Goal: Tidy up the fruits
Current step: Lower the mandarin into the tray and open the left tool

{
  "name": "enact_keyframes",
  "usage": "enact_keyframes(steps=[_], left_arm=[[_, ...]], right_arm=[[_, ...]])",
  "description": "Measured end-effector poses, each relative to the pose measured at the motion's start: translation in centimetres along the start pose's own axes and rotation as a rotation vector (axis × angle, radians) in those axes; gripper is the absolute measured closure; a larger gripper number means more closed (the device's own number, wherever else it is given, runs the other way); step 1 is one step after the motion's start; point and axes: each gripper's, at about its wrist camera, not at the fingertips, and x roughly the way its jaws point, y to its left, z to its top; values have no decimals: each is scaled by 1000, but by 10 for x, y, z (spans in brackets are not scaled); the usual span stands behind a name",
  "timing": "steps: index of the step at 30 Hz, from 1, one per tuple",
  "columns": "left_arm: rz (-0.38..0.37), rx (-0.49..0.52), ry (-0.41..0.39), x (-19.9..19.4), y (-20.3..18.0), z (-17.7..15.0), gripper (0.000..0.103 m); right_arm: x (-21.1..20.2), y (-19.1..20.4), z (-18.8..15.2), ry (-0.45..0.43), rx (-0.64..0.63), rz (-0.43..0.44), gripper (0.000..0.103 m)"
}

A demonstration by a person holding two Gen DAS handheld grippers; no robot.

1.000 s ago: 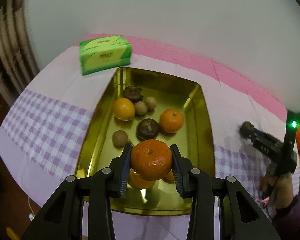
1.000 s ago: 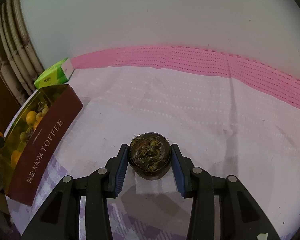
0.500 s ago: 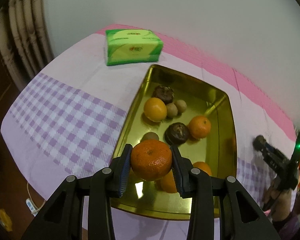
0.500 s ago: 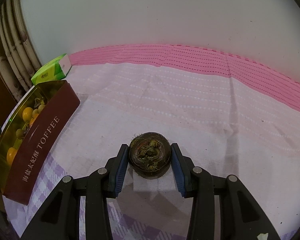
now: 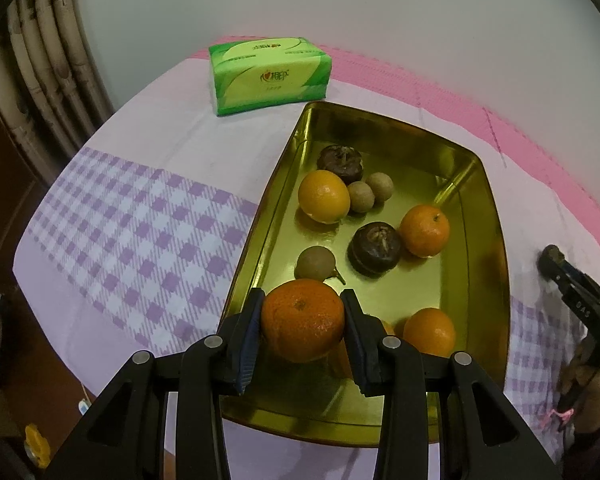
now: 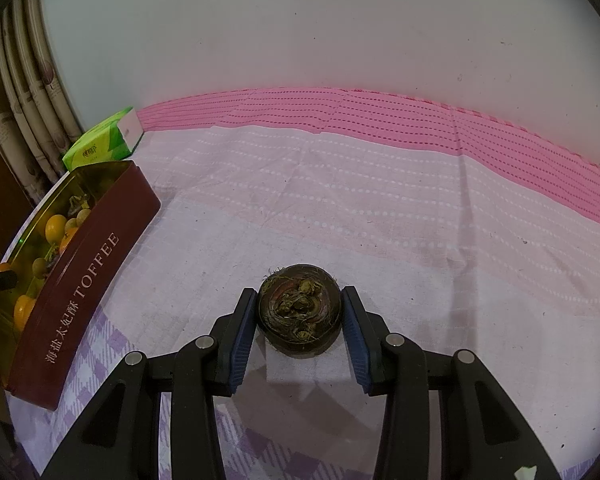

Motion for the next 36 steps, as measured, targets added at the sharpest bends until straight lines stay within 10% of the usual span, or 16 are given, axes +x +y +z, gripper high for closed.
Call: enact_keyframes(steps=[36], left_arm=[[63, 82, -18, -6, -17, -3, 58]], right_arm=[[-1, 1, 0, -5, -6, 5, 64]])
